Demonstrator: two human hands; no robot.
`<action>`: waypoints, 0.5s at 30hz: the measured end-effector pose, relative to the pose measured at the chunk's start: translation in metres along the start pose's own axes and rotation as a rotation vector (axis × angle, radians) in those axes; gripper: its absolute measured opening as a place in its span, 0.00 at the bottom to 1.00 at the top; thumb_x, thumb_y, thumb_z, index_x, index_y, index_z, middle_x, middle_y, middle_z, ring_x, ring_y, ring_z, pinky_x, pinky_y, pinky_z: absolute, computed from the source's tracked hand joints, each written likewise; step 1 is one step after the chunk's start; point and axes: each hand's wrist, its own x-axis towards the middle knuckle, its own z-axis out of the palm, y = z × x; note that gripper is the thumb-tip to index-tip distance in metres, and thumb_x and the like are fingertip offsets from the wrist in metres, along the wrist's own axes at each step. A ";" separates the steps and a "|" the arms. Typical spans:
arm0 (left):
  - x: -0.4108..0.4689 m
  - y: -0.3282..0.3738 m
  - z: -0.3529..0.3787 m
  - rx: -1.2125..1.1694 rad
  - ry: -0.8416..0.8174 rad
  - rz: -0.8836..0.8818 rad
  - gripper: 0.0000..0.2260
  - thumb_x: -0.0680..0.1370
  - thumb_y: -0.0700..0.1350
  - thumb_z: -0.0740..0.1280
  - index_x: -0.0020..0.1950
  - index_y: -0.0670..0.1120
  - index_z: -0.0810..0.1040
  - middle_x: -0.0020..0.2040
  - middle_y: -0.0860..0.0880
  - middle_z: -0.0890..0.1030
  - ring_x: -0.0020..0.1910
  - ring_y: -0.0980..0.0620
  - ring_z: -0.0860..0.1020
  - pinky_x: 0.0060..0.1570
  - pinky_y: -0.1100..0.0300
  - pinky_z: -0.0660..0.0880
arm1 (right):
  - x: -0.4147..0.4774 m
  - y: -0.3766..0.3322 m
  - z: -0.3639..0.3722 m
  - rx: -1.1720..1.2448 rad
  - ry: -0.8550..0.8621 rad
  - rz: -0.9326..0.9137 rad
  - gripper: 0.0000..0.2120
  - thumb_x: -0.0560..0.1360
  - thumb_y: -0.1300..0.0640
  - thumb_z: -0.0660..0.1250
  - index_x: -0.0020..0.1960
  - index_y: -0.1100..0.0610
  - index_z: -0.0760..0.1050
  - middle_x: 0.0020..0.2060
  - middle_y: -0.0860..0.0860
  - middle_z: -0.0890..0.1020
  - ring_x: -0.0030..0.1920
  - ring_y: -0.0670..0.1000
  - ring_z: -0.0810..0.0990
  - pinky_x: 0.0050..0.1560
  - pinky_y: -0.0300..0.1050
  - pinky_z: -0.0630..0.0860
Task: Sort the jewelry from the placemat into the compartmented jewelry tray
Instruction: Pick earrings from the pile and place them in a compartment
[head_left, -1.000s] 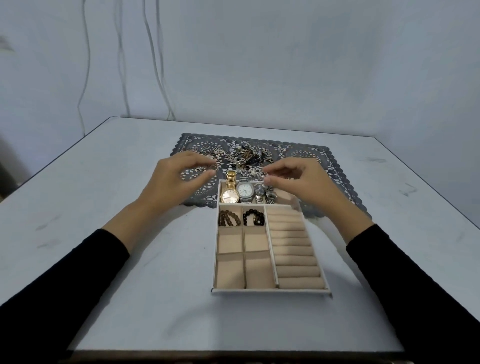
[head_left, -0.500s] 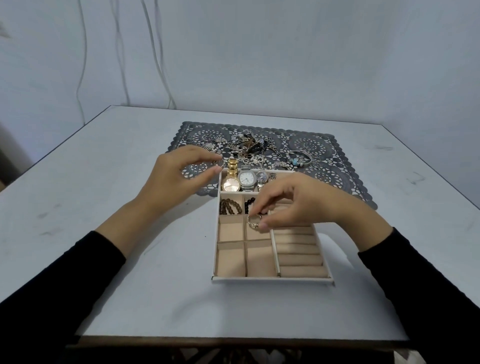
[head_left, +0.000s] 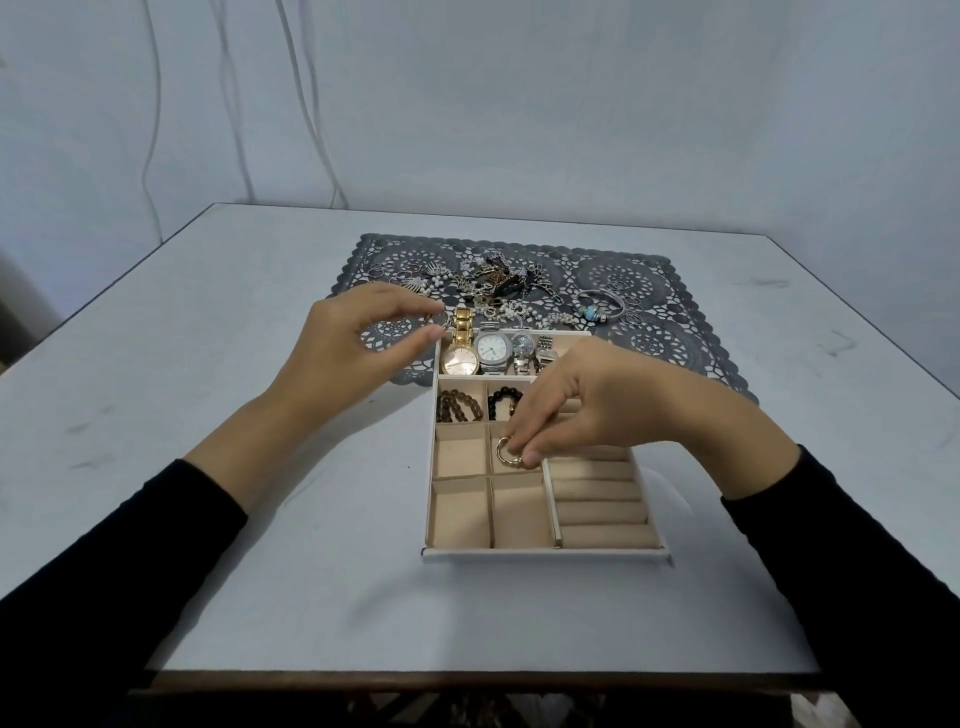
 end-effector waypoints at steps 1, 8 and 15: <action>0.000 0.000 0.000 -0.001 -0.001 -0.003 0.12 0.75 0.46 0.73 0.57 0.45 0.83 0.51 0.50 0.84 0.51 0.57 0.81 0.54 0.60 0.78 | 0.000 -0.001 0.000 -0.015 -0.003 0.007 0.09 0.69 0.57 0.76 0.49 0.53 0.85 0.47 0.44 0.85 0.48 0.38 0.82 0.55 0.43 0.78; -0.001 0.001 0.001 -0.012 -0.005 -0.013 0.12 0.74 0.47 0.72 0.57 0.45 0.83 0.51 0.51 0.84 0.51 0.57 0.81 0.55 0.57 0.78 | 0.007 -0.010 0.002 -0.183 -0.053 0.009 0.09 0.70 0.57 0.75 0.50 0.54 0.85 0.47 0.45 0.86 0.48 0.40 0.82 0.52 0.42 0.77; -0.001 -0.001 0.000 -0.017 -0.013 -0.013 0.12 0.74 0.47 0.73 0.56 0.46 0.83 0.51 0.51 0.84 0.51 0.56 0.82 0.54 0.55 0.78 | 0.011 -0.013 0.007 -0.278 -0.093 0.083 0.09 0.72 0.57 0.73 0.52 0.54 0.84 0.48 0.46 0.85 0.51 0.41 0.82 0.55 0.41 0.78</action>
